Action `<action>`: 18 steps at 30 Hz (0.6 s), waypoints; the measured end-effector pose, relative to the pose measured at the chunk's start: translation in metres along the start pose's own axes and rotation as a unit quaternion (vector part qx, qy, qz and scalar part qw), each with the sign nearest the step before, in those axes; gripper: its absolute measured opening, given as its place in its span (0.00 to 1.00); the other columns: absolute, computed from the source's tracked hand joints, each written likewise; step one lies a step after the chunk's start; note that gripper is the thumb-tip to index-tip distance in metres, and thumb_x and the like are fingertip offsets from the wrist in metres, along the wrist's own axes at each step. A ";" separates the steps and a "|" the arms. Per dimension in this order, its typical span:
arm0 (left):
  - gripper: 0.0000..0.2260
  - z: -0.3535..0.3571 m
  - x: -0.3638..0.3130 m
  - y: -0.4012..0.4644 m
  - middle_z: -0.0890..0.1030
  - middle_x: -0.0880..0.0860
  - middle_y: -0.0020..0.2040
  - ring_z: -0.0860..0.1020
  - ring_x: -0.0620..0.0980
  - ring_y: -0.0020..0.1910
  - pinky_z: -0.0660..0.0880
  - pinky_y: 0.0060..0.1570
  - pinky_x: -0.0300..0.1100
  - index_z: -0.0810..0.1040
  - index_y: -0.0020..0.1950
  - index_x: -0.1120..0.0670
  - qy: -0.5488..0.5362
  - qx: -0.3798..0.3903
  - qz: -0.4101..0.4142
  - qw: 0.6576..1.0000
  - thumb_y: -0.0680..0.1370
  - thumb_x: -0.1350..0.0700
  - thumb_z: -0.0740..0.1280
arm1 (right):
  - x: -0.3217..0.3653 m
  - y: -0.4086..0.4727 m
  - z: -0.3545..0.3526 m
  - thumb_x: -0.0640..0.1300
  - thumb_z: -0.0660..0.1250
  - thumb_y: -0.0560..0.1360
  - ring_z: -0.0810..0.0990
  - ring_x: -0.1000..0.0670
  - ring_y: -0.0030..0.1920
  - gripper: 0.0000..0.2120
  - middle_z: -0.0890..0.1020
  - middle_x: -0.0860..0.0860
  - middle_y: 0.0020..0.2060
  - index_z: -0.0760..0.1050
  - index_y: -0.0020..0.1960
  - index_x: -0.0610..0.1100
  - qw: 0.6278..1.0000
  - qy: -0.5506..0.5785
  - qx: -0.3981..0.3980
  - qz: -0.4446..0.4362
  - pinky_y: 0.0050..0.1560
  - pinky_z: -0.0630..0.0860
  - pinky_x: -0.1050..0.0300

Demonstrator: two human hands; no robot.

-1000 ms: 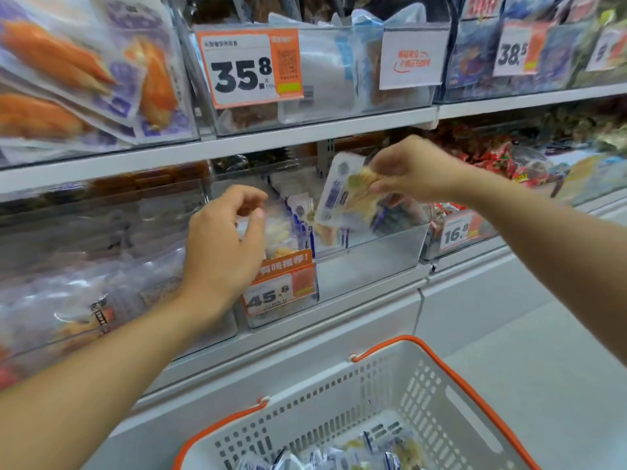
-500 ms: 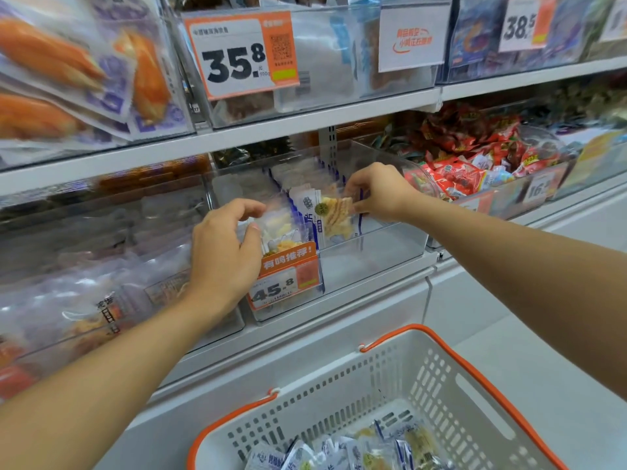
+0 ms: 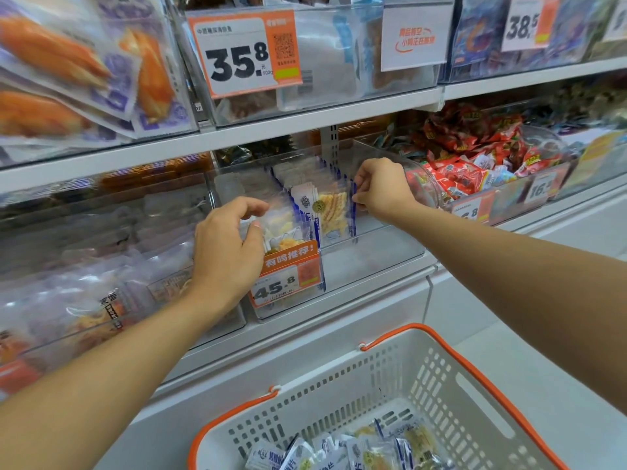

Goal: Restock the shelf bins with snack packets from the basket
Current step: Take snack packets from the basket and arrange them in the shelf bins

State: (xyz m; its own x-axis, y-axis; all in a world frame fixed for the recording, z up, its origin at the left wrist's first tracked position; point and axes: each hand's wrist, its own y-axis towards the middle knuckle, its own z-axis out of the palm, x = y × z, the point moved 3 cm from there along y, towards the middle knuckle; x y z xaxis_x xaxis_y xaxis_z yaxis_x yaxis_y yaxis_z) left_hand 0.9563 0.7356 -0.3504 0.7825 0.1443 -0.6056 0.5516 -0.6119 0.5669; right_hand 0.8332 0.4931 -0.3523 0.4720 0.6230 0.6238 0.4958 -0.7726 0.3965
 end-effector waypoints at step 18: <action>0.08 -0.002 -0.049 -0.032 0.80 0.51 0.46 0.74 0.47 0.44 0.71 0.47 0.41 0.80 0.55 0.58 0.037 0.077 0.383 0.920 0.77 0.57 0.67 | 0.031 -0.057 -0.050 0.43 0.63 0.65 0.70 0.48 0.32 0.07 0.69 0.53 0.28 0.66 0.32 0.44 0.973 -0.041 -0.134 -0.185 0.34 0.69 0.52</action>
State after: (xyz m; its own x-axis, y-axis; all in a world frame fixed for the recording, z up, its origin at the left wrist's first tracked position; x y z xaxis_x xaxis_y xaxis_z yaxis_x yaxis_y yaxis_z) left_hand 0.9009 0.7501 -0.3374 0.9452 -0.3260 -0.0191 -0.2127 -0.6589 0.7215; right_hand 0.7835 0.5498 -0.3221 0.3597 0.8639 0.3527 0.4412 -0.4905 0.7515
